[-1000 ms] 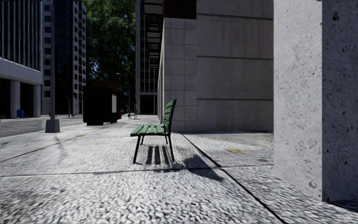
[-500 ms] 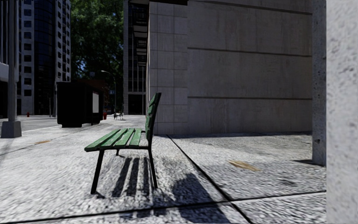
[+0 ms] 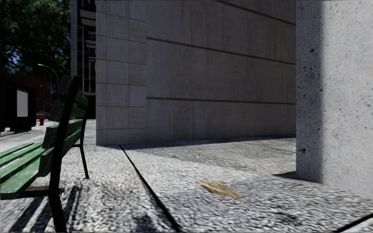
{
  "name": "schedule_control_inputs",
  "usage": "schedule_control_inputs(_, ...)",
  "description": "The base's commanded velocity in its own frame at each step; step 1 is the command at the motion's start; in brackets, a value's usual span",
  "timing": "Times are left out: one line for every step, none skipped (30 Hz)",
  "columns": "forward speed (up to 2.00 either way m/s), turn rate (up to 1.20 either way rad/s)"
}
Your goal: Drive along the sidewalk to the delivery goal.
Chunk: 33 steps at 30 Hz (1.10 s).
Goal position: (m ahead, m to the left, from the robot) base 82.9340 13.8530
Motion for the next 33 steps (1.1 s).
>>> schedule_control_inputs(1.05,-0.79)
schedule_control_inputs(1.05,-0.79)
schedule_control_inputs(1.05,-0.79)
schedule_control_inputs(1.05,-0.79)
schedule_control_inputs(1.05,-0.79)
schedule_control_inputs(1.05,-0.74)
schedule_control_inputs(1.05,-0.26)
schedule_control_inputs(1.05,-0.26)
schedule_control_inputs(1.15,-0.01)
schedule_control_inputs(2.00,0.00)
schedule_control_inputs(2.00,0.00)
schedule_control_inputs(2.00,0.00)
schedule_control_inputs(2.00,0.00)
schedule_control_inputs(2.00,0.00)
schedule_control_inputs(2.00,0.00)
schedule_control_inputs(2.00,0.00)
schedule_control_inputs(2.00,0.00)
schedule_control_inputs(2.00,0.00)
schedule_control_inputs(2.00,0.00)
schedule_control_inputs(2.00,0.00)
schedule_control_inputs(2.00,0.00)
schedule_control_inputs(2.00,0.00)
schedule_control_inputs(2.00,0.00)
schedule_control_inputs(2.00,0.00)
schedule_control_inputs(2.00,0.00)
schedule_control_inputs(2.00,0.00)
schedule_control_inputs(2.00,0.00)
schedule_control_inputs(2.00,0.00)
schedule_control_inputs(2.00,0.00)
schedule_control_inputs(2.00,0.00)
schedule_control_inputs(2.00,0.00)
schedule_control_inputs(2.00,0.00)
schedule_control_inputs(2.00,-0.61)
